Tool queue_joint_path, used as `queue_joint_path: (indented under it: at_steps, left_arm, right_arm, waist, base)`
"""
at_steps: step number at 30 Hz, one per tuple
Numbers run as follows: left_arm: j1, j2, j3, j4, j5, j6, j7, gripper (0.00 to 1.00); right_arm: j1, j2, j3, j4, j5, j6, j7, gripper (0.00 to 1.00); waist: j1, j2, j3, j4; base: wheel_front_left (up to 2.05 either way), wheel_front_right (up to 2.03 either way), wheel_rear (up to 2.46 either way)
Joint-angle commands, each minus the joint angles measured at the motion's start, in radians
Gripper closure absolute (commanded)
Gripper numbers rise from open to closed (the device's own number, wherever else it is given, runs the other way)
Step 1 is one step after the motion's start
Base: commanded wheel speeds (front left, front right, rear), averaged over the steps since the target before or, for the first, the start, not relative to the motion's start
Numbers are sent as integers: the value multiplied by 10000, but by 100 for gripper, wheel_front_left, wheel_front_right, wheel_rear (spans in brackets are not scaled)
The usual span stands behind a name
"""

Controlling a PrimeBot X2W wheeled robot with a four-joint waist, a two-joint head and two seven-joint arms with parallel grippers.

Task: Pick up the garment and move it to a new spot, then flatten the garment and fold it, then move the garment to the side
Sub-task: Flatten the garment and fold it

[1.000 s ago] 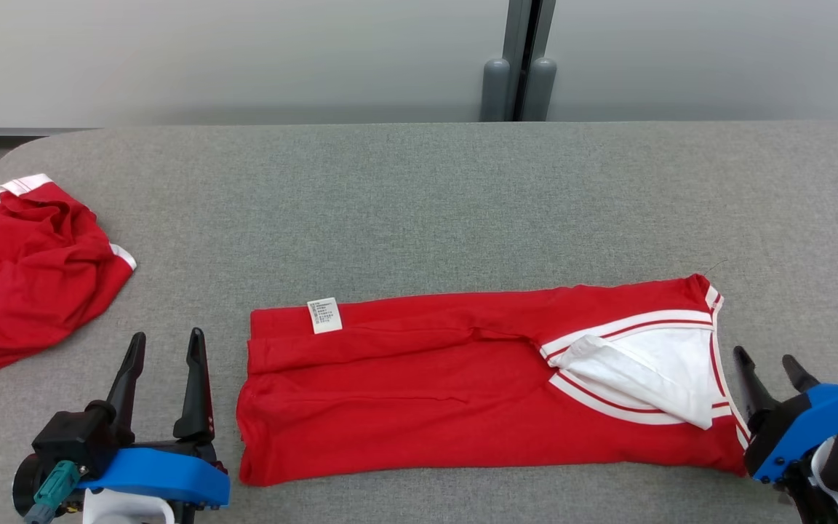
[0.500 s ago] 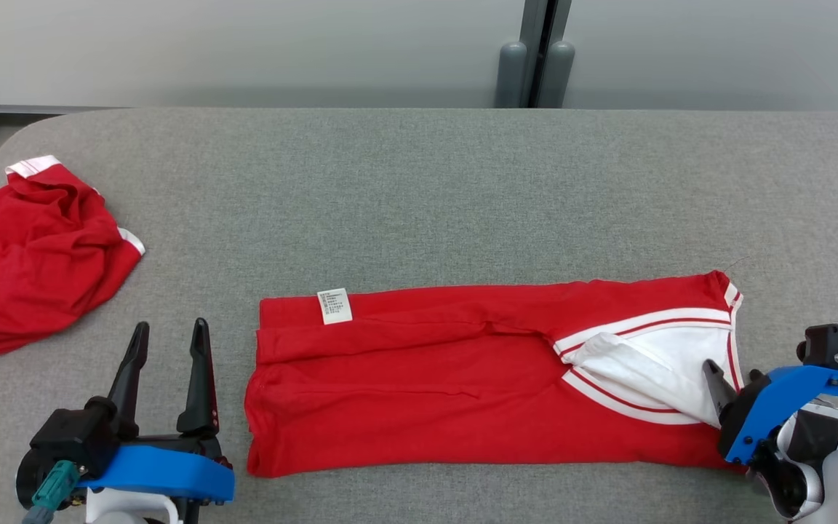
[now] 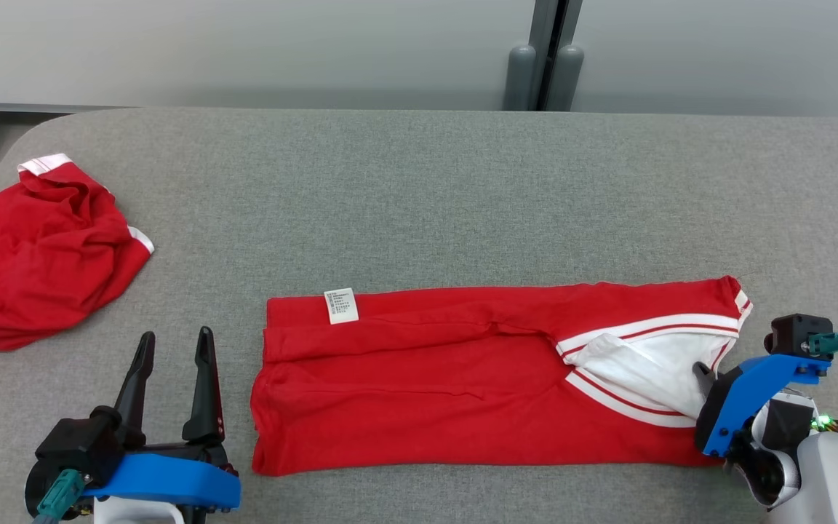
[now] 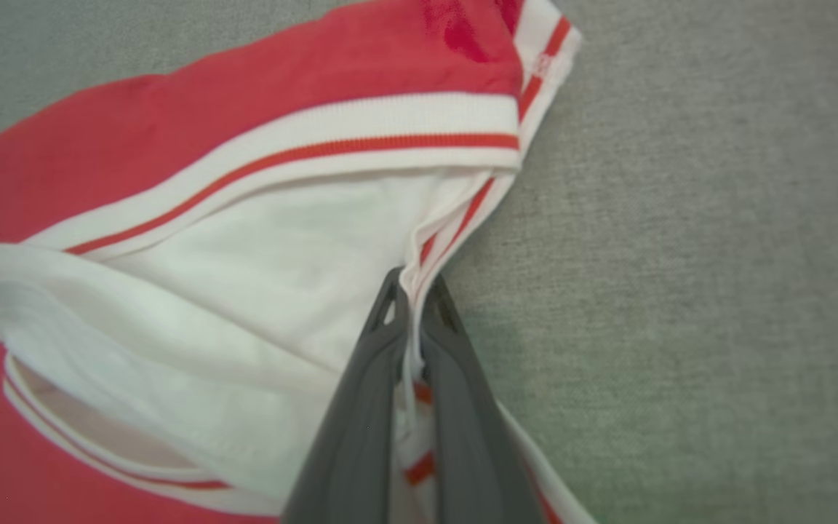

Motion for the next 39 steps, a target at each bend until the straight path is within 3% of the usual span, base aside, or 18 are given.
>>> queue_joint_path:
  at_steps: [1,7,14,20,24,27,33,39]
  left_arm:
    - [-9,-24,46,23,60,-18,-44,0]
    - [85,50,98,83,36,9,-44,0]
    - [244,71,57,94,15,21,-44,0]
    - [310,186,-104,54,181,74,79,0]
    - [340,245,-187,32,216,90,129,0]
    - [378,282,-223,20,198,102,195,0]
    - [199,398,-265,-111,261,157,335,0]
    - [-111,633,-281,-319,319,140,597,0]
  right_arm:
    - [56,-29,83,3,15,22,-28,100]
    - [209,-564,-17,-950,193,13,-133,100]
    - [869,-1107,-944,-2270,-86,13,176,100]
    - [1662,-1045,-1864,-3673,-862,13,662,100]
    - [2046,-671,-1884,-4673,-1197,13,992,100]
    - [2256,-348,-1158,-5425,-1208,13,1252,100]
    - [2197,-43,1308,-6180,-843,13,1690,100]
    - [1373,88,3455,-5225,-207,13,1584,100]
  waist:
    - [0,0,-25,-22]
    - [0,0,-163,-177]
    - [0,0,-387,-245]
    - [0,0,-532,-186]
    - [0,0,-622,-130]
    - [0,0,-672,-121]
    - [0,0,-740,-69]
    - [0,0,-704,92]
  base:
    - [0,0,0]
    - [0,0,0]
    - [0,0,0]
    - [0,0,0]
    - [0,0,0]
    - [0,0,0]
    - [0,0,0]
    - [0,0,0]
